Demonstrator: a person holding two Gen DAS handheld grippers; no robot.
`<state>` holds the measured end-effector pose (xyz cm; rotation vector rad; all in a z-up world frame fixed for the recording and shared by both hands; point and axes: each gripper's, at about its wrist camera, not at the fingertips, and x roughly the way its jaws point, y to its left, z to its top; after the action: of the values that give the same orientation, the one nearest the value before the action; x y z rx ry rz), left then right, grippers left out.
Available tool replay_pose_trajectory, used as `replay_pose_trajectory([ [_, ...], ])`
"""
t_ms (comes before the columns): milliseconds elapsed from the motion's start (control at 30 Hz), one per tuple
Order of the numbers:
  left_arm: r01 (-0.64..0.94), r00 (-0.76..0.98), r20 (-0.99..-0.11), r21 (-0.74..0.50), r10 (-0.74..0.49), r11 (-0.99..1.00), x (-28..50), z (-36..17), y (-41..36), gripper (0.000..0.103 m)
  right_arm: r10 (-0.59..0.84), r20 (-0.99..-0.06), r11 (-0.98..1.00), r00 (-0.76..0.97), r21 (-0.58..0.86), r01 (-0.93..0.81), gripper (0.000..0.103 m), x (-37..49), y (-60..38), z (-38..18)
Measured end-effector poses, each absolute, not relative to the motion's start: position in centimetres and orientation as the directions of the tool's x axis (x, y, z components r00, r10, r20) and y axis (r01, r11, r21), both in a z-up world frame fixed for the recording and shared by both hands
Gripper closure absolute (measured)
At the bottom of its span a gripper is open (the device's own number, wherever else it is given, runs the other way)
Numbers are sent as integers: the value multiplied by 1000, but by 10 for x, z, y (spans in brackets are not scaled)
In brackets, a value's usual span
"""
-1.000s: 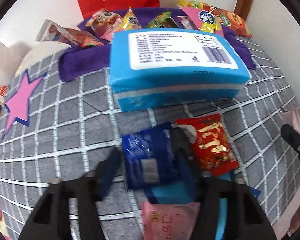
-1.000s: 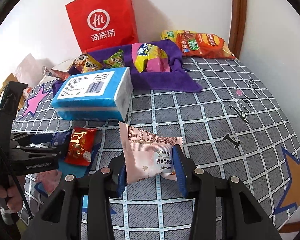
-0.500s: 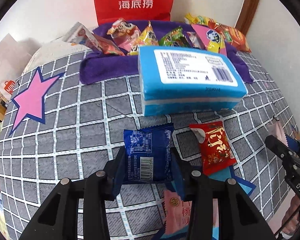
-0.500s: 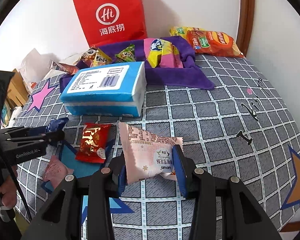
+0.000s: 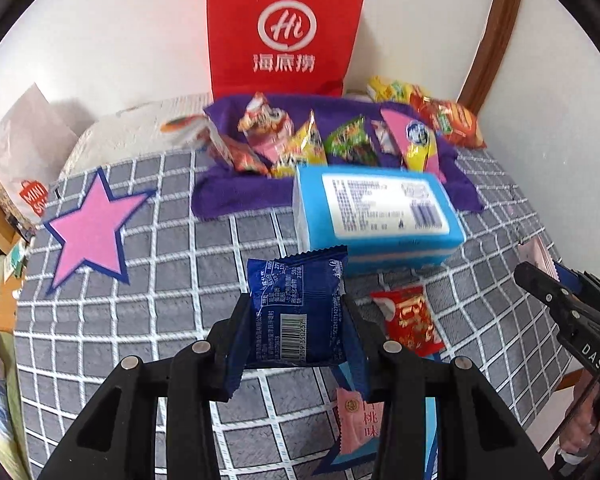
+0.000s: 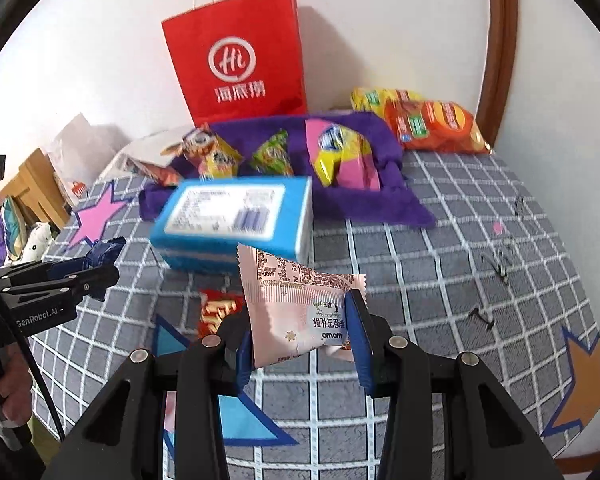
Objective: Organize snacks
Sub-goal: 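Carry the pink cake and blue packet up over the purple towel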
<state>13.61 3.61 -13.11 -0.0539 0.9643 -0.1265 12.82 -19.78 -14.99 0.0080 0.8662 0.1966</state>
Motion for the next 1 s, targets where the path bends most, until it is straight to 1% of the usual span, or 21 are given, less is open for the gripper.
replay_pose_trajectory([
  [300, 97, 606, -781, -114, -150, 989, 166, -96, 49, 63, 184, -718, 978, 671, 65, -198, 62, 163, -183, -112],
  [533, 99, 646, -752, -92, -134, 991, 202, -69, 57, 63, 204, -702, 972, 682, 60, -228, 62, 200, -165, -92],
  [733, 88, 666, -737, -79, -118, 993, 233, -58, 64, 63, 222, -689, 965, 690, 54, -257, 63, 242, -147, -78],
  [1000, 74, 663, -741, -80, -109, 994, 275, -61, 67, 63, 248, -676, 960, 694, 73, -272, 62, 288, -136, -72],
])
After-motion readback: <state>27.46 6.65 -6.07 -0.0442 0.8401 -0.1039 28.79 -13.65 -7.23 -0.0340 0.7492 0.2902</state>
